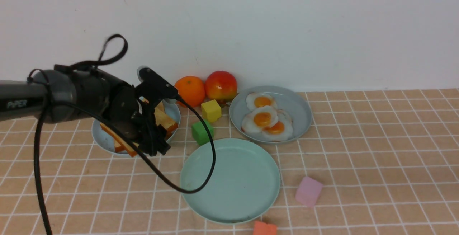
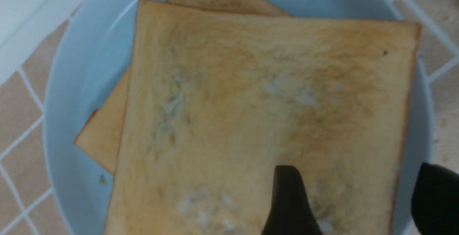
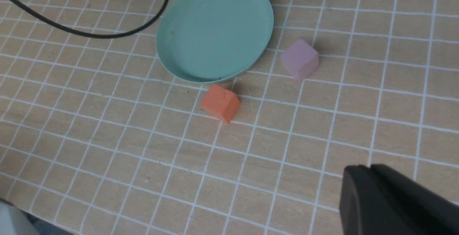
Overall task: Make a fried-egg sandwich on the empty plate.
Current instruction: Use the left arm to grab a slice of bread, then use the left arm to put a slice of bread into the empty plate in the middle
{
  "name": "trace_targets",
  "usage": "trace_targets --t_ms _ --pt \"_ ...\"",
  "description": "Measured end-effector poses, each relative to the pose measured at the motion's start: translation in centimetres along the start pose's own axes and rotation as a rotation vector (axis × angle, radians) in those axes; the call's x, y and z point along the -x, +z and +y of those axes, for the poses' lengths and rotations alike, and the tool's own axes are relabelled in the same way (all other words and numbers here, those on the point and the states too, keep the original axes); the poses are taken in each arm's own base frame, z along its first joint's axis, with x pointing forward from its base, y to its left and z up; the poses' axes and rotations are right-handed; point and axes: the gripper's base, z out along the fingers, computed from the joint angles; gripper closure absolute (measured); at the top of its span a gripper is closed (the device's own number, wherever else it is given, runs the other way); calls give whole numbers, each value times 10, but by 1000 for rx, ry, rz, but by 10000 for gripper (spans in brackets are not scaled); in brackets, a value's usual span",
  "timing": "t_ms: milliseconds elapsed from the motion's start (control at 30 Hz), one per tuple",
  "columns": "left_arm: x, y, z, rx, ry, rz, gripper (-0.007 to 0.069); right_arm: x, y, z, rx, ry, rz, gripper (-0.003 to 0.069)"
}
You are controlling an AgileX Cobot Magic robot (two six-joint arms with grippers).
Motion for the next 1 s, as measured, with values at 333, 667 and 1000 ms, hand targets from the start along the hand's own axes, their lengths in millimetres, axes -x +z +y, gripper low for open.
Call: trace_targets --t_ms 333,667,1000 --pt "-1 6 -2 3 1 8 379 0 0 1 15 7 -2 615" --pt "13 -44 4 35 -9 -25 475 0 0 2 20 9 -1 603" --pt "44 -141 -106 -153 166 -183 493 -1 0 2 24 10 8 596"
